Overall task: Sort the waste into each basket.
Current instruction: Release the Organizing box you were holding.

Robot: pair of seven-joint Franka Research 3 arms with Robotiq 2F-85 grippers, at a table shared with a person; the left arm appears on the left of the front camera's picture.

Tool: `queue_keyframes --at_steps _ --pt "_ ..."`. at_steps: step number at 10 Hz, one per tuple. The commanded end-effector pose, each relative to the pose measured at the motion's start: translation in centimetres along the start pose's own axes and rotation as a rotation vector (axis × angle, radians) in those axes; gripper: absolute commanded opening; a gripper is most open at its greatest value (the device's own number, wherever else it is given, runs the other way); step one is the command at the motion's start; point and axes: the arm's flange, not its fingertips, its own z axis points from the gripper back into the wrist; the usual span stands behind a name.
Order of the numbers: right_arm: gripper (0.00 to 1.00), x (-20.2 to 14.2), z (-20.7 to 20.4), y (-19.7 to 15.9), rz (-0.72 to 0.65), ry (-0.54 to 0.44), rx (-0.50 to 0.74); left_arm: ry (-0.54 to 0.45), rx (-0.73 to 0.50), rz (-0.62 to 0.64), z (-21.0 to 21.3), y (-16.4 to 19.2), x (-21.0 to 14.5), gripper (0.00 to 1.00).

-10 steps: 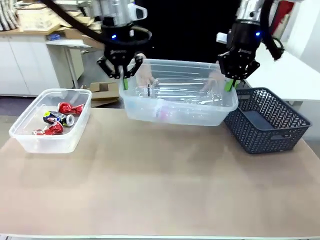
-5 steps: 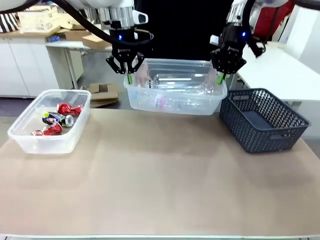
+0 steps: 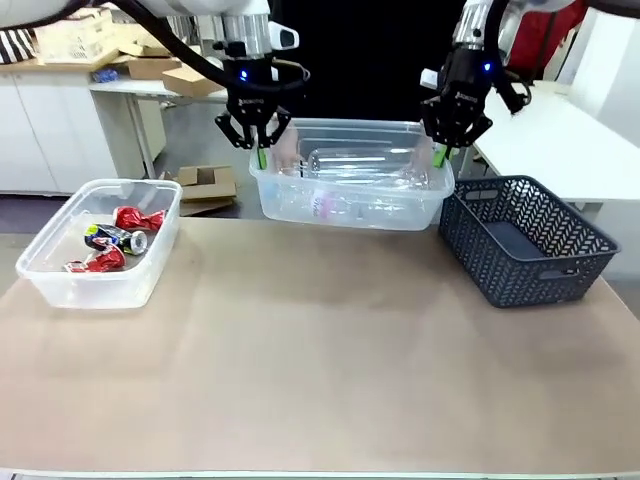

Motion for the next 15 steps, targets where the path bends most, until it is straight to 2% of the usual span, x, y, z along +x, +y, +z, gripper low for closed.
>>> queue_keyframes --at_steps 1,6,7,8,9,10,11,13,15 --pt "0.08 -0.6 0.1 0.5 0.012 0.002 -0.008 -0.009 -0.004 0.000 0.0 0.2 -0.5 0.05" --pt "0.08 -0.6 0.1 0.5 0.012 0.002 -0.008 -0.009 -0.004 0.000 0.0 0.2 -0.5 0.05" --pt "0.54 0.0 0.0 0.0 0.000 0.000 0.000 0.002 0.001 0.000 -0.1 0.0 0.0 0.21" --pt "0.68 0.4 -0.7 0.2 -0.026 0.004 0.010 -0.036 0.033 0.005 -0.4 -0.1 0.0 0.65" --pt "1.00 0.6 -1.1 0.1 -0.065 0.002 -0.003 -0.026 0.028 0.007 -0.8 -0.1 -0.2 0.81" --pt "1.00 0.5 -1.1 0.0 -0.071 -0.007 0.000 -0.021 0.035 0.009 -0.9 0.1 -0.6 1.00" --pt "0.82 0.4 -1.0 0.0 -0.075 -0.014 0.001 -0.028 0.033 0.012 -0.8 0.1 -0.7 1.00" --pt "1.00 0.2 -0.6 -0.1 -0.077 -0.042 0.004 -0.031 0.027 0.008 -0.6 0.3 -0.5 1.00" --pt "1.00 0.2 -0.8 -0.1 -0.070 -0.059 0.008 -0.029 0.031 0.000 -0.9 0.6 -0.6 1.00"
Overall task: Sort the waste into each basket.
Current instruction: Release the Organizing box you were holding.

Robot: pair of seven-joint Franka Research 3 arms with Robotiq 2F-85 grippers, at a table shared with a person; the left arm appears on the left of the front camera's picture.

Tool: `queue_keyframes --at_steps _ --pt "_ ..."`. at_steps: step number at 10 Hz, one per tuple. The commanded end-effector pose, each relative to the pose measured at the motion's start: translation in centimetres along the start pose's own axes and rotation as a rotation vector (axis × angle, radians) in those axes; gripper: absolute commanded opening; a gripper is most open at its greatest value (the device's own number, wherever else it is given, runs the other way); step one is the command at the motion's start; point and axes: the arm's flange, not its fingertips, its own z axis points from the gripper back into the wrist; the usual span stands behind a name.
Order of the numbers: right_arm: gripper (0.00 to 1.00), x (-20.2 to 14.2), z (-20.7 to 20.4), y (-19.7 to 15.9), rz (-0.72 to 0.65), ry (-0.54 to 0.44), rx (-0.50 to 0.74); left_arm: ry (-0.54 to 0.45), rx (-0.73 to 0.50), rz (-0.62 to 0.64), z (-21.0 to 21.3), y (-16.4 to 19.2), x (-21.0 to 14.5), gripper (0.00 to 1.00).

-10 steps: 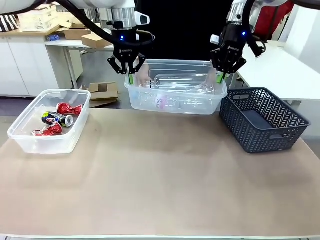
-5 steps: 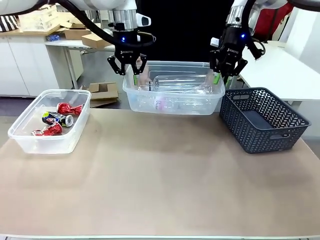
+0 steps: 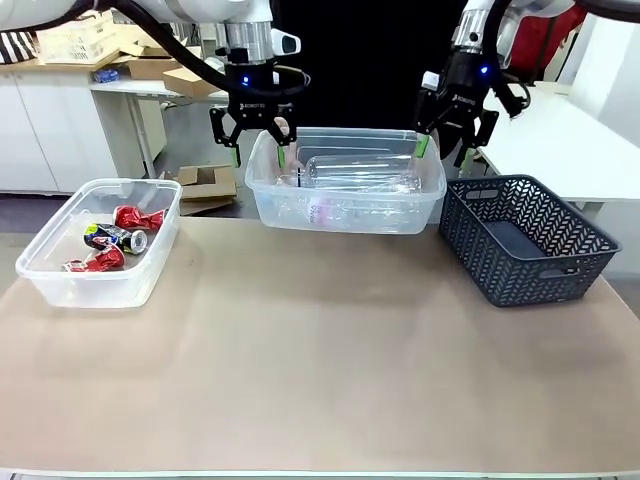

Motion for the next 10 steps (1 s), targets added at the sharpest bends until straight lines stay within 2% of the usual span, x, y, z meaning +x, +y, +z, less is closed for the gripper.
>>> queue_keyframes --at_steps 1,4,6,7,10 --pt "1.00 -0.5 -0.7 0.0 -0.023 -0.035 0.008 -0.019 0.011 -0.004 -0.2 0.6 -0.7 1.00" --pt "1.00 -0.9 -0.5 0.1 -0.037 -0.061 0.009 -0.018 -0.024 -0.041 0.3 0.8 -1.2 1.00" --pt "1.00 -1.5 -0.2 0.4 -0.033 -0.072 -0.014 -0.035 -0.016 0.007 1.1 0.9 -1.8 1.00" --pt "1.00 0.1 0.3 0.1 -0.005 -0.042 0.006 -0.013 -0.010 -0.012 0.6 0.1 -0.3 1.00" --pt "1.00 0.1 0.3 0.1 -0.005 -0.042 0.006 -0.013 -0.010 -0.012 0.6 0.1 -0.3 1.00"
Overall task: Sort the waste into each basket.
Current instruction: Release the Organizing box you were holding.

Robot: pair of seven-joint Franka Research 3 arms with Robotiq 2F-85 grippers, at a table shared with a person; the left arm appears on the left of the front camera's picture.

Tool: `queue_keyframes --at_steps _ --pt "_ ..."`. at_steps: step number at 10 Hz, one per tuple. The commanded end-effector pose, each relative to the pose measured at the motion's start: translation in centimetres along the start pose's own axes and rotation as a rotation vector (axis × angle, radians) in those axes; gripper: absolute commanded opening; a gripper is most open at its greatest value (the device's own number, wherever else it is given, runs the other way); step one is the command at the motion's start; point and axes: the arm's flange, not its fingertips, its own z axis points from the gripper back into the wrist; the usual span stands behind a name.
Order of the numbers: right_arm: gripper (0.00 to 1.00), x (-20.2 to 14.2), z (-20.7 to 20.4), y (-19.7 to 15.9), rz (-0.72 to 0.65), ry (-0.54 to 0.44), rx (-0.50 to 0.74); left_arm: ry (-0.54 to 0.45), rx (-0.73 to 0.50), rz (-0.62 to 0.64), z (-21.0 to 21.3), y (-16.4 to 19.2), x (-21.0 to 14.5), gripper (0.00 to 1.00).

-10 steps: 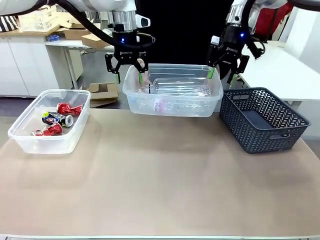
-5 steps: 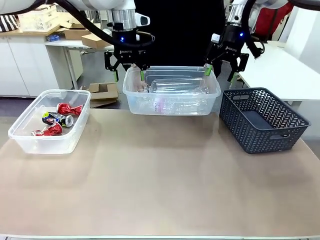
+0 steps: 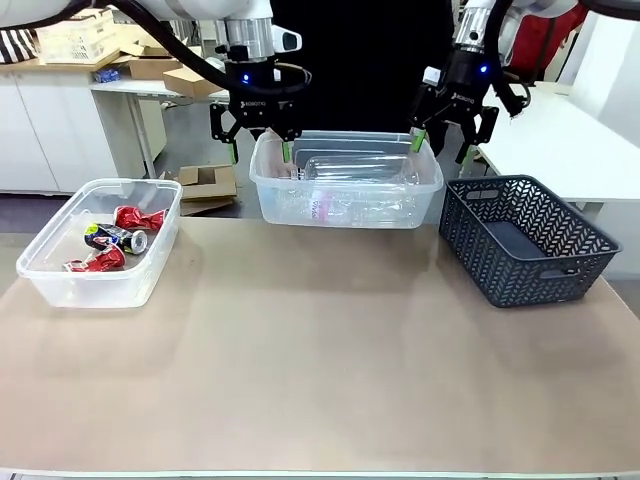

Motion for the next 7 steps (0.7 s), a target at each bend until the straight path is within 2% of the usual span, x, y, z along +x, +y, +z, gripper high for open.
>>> queue_keyframes --at_steps 1,6,7 --pt "1.00 0.1 0.2 0.0 0.001 -0.003 0.001 -0.003 -0.003 0.003 0.3 0.3 0.1 1.00" --pt "1.00 0.0 0.0 0.0 0.000 -0.001 0.000 -0.001 0.000 0.001 0.0 0.0 0.0 1.00" --pt "1.00 -5.0 1.0 -0.8 0.089 -0.052 0.067 -0.009 -0.070 -0.045 1.6 1.1 -2.9 1.00"
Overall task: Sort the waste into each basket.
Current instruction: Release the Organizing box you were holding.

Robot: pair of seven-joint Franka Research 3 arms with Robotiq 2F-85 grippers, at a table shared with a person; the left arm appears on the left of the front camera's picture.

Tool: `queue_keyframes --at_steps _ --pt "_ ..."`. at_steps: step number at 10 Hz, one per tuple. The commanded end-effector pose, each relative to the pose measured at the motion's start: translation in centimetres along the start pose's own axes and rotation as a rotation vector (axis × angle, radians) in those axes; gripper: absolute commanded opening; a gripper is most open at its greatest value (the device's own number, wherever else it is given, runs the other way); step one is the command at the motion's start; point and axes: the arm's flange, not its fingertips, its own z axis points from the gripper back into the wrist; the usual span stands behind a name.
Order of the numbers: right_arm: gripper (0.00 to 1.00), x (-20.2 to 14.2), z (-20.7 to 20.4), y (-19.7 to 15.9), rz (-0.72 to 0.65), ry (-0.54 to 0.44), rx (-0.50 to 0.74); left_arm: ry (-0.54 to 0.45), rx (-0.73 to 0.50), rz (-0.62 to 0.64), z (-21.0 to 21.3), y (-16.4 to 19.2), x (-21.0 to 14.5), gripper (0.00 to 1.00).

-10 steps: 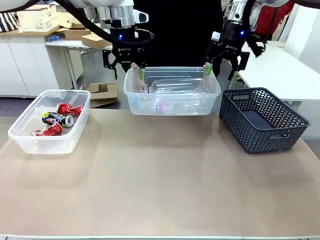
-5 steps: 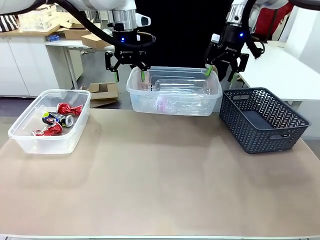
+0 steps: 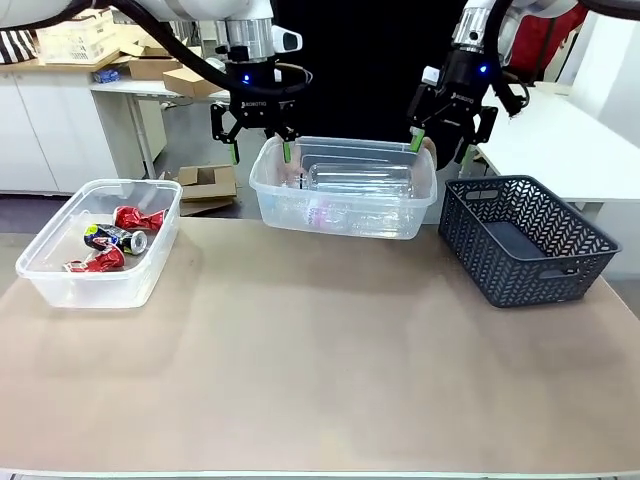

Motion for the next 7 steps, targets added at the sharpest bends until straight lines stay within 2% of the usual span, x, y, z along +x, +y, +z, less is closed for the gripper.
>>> queue_keyframes --at_steps 1,3,4,5,6,7 --pt "1.00 -10.3 1.1 -2.8 0.096 -0.051 0.151 -0.021 -0.224 -0.049 2.9 4.3 -7.0 1.00" --pt "1.00 -19.9 1.9 -7.1 0.179 -0.108 0.455 -0.061 -0.569 -0.071 4.8 10.8 -14.9 1.00" --pt "1.00 -23.2 2.3 -9.1 0.176 -0.181 0.656 -0.103 -0.757 -0.052 4.9 13.9 -17.4 1.00" --pt "1.00 -25.9 2.3 -11.2 0.180 -0.284 0.877 -0.178 -0.921 -0.086 4.1 16.9 -19.2 1.00" --pt "1.00 -27.5 1.8 -12.8 0.170 -0.365 1.005 -0.225 -1.063 -0.115 3.0 19.6 -19.5 1.00" --pt "1.00 -28.2 1.0 -14.1 0.102 -0.450 1.050 -0.228 -1.134 -0.109 1.7 21.4 -18.9 1.00"
